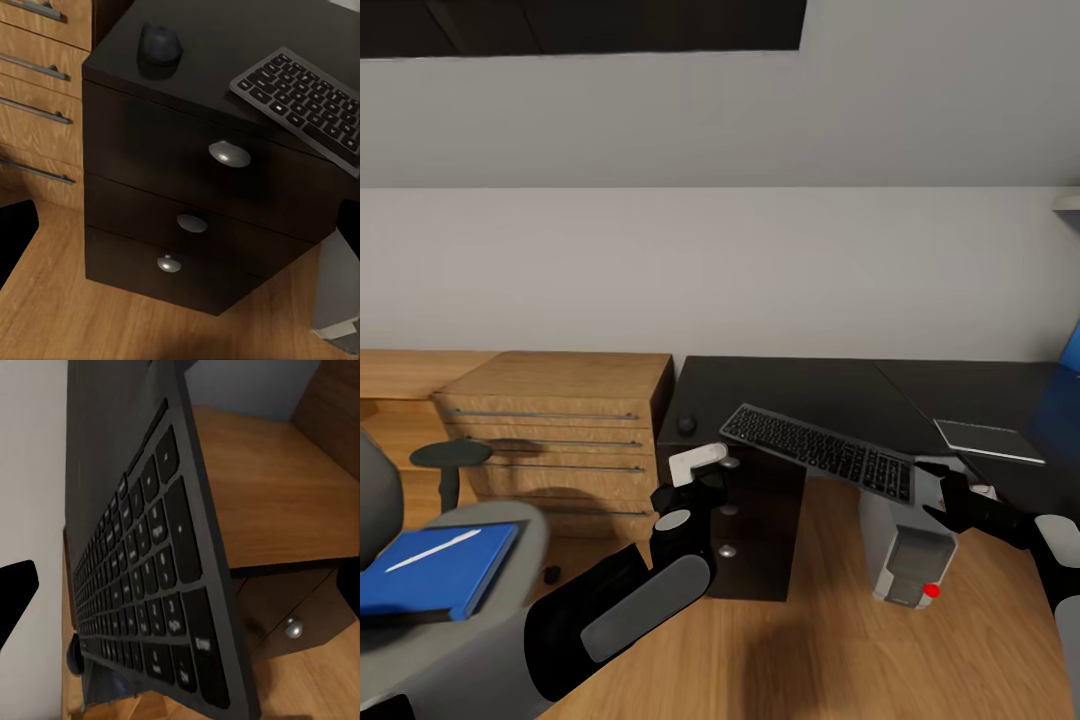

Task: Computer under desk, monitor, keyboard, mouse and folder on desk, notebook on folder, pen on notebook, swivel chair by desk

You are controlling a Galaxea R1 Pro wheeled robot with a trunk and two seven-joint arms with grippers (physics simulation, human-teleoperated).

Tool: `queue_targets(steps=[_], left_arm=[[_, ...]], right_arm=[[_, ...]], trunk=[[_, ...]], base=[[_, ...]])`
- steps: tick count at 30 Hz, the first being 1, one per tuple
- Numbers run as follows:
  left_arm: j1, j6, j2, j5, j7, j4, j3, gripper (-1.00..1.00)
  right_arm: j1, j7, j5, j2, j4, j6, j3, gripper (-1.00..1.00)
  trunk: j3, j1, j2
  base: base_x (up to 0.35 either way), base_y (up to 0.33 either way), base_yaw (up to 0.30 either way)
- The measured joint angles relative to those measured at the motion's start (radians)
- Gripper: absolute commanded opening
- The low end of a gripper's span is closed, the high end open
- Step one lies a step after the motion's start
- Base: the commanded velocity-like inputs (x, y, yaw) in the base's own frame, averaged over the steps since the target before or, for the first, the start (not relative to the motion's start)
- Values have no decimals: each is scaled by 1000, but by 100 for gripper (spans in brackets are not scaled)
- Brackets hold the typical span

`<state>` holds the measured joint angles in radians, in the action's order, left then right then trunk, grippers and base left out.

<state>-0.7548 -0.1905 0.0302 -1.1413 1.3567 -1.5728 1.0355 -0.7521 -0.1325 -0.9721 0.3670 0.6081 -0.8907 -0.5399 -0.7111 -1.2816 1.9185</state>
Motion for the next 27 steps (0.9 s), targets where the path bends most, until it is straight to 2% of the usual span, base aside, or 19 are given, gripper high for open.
queue_targets(steps=[11, 15, 19, 27], left_arm=[[0, -1, -2, 1, 0, -4, 4, 100], [0, -1, -21, 1, 3, -6, 6, 100], [0, 0, -26, 1, 6, -6, 6, 100], [0, 0, -29, 2, 7, -7, 6, 100]], right_arm=[[0, 2, 1, 0, -1, 0, 0, 100], [0, 3, 1, 0, -2, 1, 0, 100], [0, 2, 2, -1, -2, 3, 0, 100], [0, 1, 1, -1, -2, 6, -1, 100]], trunk=[[0, 0, 0], [0, 0, 0], [-9, -12, 21], [-9, -12, 21]], base=[[77, -55, 0], [5, -4, 0], [2, -1, 0], [0, 0, 0]])
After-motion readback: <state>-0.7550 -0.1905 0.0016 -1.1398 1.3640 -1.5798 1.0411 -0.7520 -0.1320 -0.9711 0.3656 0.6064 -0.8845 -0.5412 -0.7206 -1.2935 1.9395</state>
